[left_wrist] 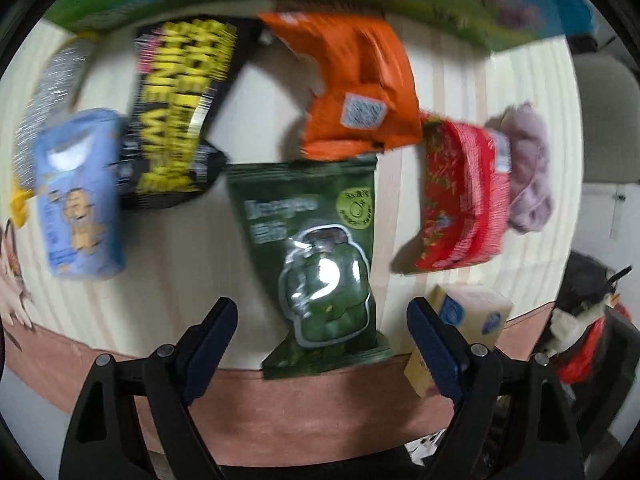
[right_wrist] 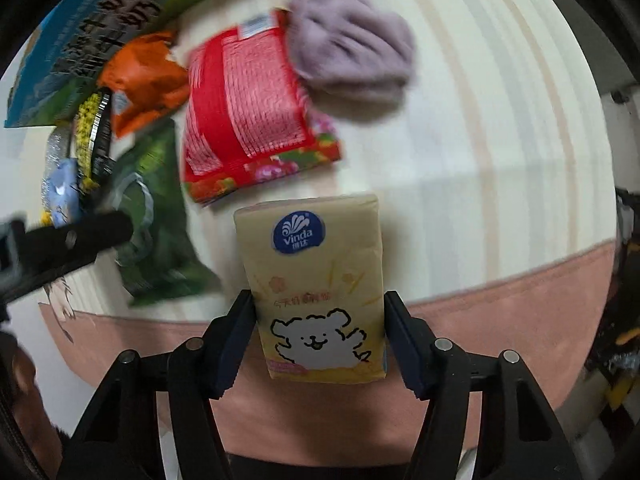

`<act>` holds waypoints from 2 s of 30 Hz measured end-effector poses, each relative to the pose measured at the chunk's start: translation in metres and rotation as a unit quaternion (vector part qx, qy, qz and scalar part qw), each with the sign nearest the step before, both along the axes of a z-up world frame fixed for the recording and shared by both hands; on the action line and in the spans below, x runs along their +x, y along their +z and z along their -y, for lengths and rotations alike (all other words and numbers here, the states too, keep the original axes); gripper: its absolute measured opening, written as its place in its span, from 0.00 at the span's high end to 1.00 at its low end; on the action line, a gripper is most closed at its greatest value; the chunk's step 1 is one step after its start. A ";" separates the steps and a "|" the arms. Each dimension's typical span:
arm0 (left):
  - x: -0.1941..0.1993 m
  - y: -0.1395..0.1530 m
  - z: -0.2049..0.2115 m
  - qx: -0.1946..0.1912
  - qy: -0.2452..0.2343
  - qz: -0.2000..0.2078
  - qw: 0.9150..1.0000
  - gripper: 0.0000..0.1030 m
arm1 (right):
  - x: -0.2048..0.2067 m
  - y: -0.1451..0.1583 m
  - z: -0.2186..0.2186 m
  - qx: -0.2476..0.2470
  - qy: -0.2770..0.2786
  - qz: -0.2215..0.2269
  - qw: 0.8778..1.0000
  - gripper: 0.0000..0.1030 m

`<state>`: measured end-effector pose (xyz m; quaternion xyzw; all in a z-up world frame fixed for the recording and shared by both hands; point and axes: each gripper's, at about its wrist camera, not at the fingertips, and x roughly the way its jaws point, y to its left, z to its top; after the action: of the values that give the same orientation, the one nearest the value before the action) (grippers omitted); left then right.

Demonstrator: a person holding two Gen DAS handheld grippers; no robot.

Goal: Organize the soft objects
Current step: 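Grasp the Vinda tissue pack with the right tool while the left grasps the green Deeyeo bag, then place the tissue pack and green bag into the box with both tools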

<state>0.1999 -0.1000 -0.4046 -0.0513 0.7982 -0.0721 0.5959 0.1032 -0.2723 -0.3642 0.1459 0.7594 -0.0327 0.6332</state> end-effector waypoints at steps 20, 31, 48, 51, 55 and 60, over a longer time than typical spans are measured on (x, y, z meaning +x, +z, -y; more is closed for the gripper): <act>-0.093 0.091 -0.012 0.034 0.040 0.072 0.996 0.71 | -0.037 -0.008 -0.027 0.037 0.057 0.002 0.998 0.37; 0.023 0.241 -0.020 -0.028 0.066 0.223 0.972 0.71 | 0.065 0.149 -0.031 0.095 0.094 0.154 0.979 0.37; 0.278 0.090 -0.044 -0.084 0.071 0.090 0.990 0.71 | 0.356 0.077 -0.071 0.001 0.107 0.132 0.986 0.36; 0.292 0.074 -0.032 -0.088 0.065 0.073 0.991 0.71 | 0.372 0.060 -0.071 -0.006 0.114 0.119 0.986 0.36; 0.301 0.062 -0.021 -0.093 0.043 0.063 0.993 0.70 | 0.389 0.041 -0.076 -0.010 0.122 0.107 0.987 0.36; 0.307 0.067 -0.017 -0.078 0.015 0.071 0.994 0.65 | 0.403 0.025 -0.082 -0.018 0.140 0.091 0.986 0.33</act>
<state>0.5065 -0.0827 -0.3376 -0.1042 0.7449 -0.1285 0.6463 0.5065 -0.1902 -0.3394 0.0288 0.7106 0.0561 0.7008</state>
